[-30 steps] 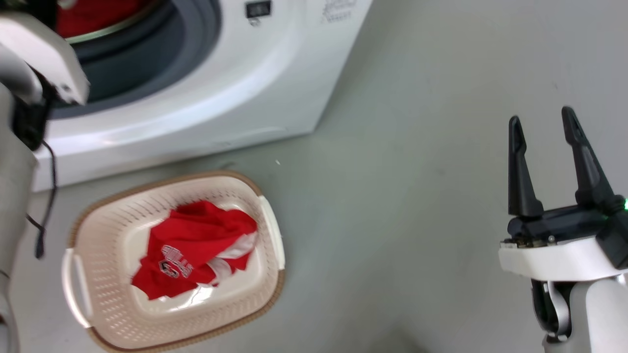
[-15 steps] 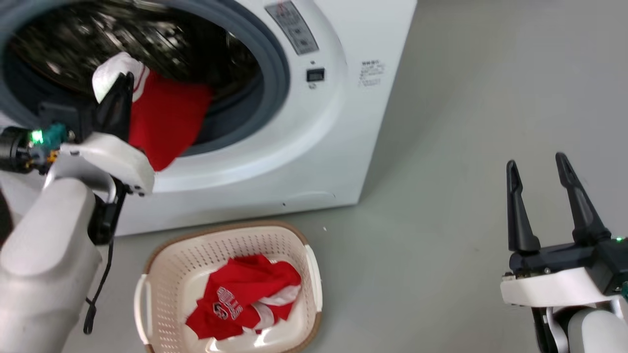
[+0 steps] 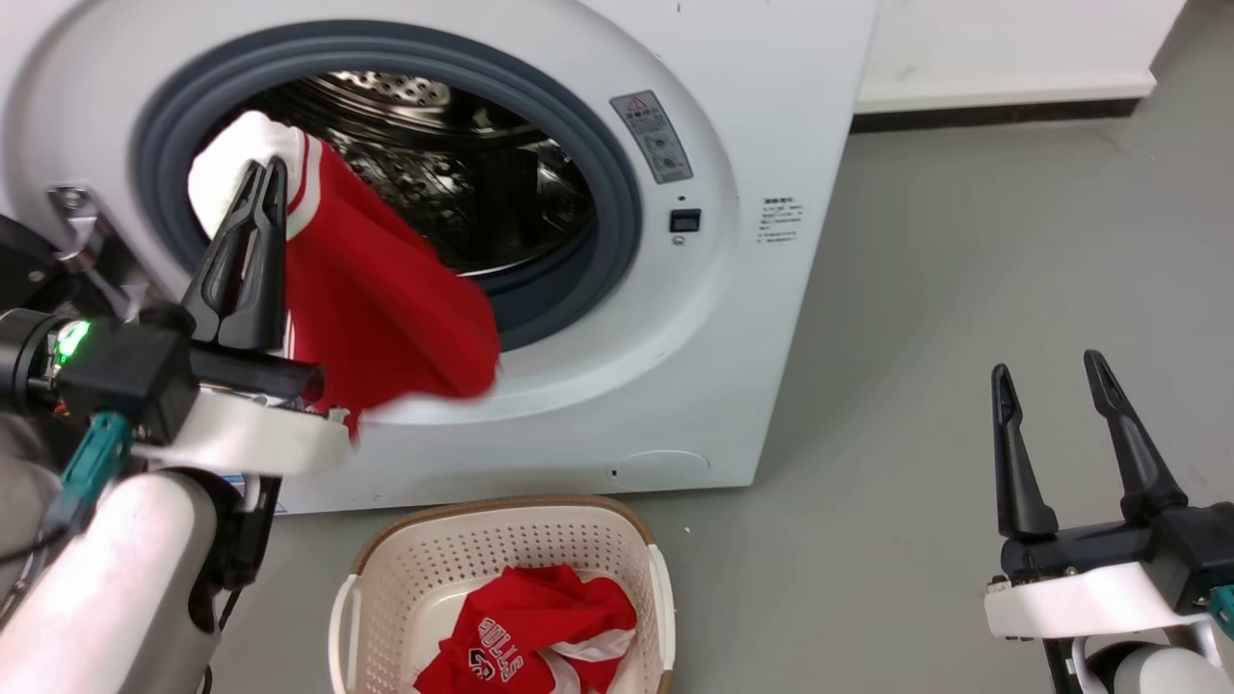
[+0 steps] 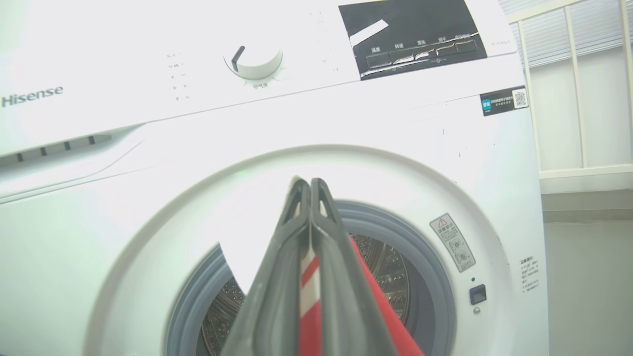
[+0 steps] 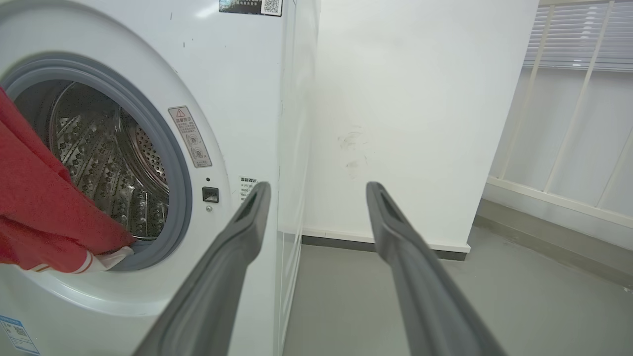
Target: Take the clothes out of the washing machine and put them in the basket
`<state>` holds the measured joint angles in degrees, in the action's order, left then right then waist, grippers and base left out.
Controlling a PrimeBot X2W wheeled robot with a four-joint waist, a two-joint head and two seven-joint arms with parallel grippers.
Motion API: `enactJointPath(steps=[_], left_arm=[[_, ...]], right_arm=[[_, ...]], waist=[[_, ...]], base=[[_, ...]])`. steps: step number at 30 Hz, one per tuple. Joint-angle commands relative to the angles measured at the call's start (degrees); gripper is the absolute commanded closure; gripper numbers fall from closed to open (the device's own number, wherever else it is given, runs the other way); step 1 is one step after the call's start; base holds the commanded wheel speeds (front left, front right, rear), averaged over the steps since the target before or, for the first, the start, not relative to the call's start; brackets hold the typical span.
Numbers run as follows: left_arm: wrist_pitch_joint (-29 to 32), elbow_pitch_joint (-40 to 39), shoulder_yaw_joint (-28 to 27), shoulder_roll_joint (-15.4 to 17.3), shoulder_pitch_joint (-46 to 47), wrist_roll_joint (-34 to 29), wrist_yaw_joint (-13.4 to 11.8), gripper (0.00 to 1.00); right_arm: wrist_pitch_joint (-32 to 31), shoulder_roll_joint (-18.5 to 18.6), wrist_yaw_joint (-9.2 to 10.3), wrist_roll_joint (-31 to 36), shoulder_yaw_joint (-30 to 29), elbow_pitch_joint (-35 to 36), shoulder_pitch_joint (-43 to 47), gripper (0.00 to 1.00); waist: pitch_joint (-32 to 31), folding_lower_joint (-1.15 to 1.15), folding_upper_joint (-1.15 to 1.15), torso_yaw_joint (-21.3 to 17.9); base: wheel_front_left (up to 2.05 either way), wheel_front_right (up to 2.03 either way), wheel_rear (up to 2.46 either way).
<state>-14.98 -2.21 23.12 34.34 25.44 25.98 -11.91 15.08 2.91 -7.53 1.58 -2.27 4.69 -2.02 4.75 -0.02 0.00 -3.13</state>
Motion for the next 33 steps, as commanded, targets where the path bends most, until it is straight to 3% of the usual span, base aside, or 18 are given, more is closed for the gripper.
enactJointPath(steps=[1,8,15,24,33], left_arm=[[-0.3,-3.0,-0.7,0.3,-1.5,-1.0,-0.6,1.0],[-0.2,-12.3,-1.9,1.2,-4.9,-3.1,-1.0,1.0],[1.9,-12.3,1.6,1.0,-9.0,-2.1,0.1,1.0],[1.4,-2.4,6.9,-1.8,-12.8,-1.1,3.1,1.0],[0.6,13.5,10.6,-5.8,-8.0,-1.7,7.4,1.0]], right_arm=[[0.1,0.0,0.07,-0.2,-0.1,-0.2,0.8,0.0],[0.1,0.0,0.08,0.0,-0.1,-0.1,1.4,0.0],[0.1,0.0,0.07,0.2,0.3,0.1,1.5,0.0],[0.1,0.0,0.08,1.0,0.3,0.9,-0.7,0.0],[0.1,-0.1,0.08,2.2,0.7,2.3,-4.2,0.0]], waist=[[-1.0,0.02,0.0,1.1],[-1.5,0.02,0.0,2.9],[0.0,0.02,0.0,4.1],[4.7,0.02,0.0,4.0],[13.9,0.02,0.0,2.3]], base=[[0.0,0.0,0.0],[0.0,0.0,0.0],[0.0,0.0,0.0],[0.0,0.0,0.0],[0.0,0.0,0.0]])
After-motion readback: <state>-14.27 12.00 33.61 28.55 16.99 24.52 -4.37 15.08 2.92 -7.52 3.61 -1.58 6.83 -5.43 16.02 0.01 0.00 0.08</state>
